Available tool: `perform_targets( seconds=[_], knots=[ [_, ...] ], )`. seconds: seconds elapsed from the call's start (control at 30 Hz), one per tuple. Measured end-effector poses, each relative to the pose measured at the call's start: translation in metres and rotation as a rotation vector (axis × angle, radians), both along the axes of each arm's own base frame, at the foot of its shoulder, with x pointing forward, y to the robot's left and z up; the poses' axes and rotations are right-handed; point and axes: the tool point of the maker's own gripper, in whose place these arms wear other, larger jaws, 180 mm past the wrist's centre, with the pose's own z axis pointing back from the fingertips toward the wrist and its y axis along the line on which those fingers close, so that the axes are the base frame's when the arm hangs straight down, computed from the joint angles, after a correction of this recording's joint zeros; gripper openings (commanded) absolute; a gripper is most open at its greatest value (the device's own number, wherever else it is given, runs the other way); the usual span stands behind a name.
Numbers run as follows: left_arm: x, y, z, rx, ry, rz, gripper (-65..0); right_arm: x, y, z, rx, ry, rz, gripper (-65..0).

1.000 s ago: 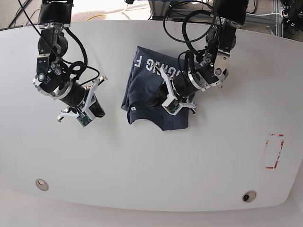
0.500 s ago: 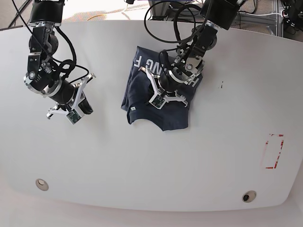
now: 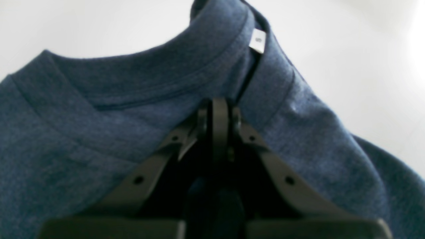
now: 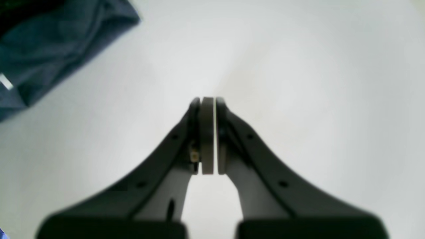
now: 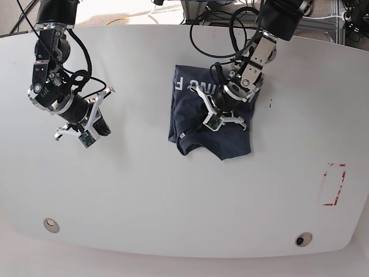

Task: Layout the t-shirt on the table in an organized manner, then fold the t-shirt properly
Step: 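Drag the folded shirt with the left gripper to the table's corner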

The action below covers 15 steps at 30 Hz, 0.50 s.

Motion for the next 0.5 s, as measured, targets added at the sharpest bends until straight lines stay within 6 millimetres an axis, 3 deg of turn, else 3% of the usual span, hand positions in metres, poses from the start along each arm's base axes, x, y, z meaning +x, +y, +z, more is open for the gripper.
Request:
perform_targets(
  seconds=[0.5],
  knots=[
    [-0.005, 0.154, 0.006, 0.230, -0.018, 0.168, -65.0, -0.015, 0.014, -0.007, 0.033, 0.019, 0.011, -64.7]
  ],
)
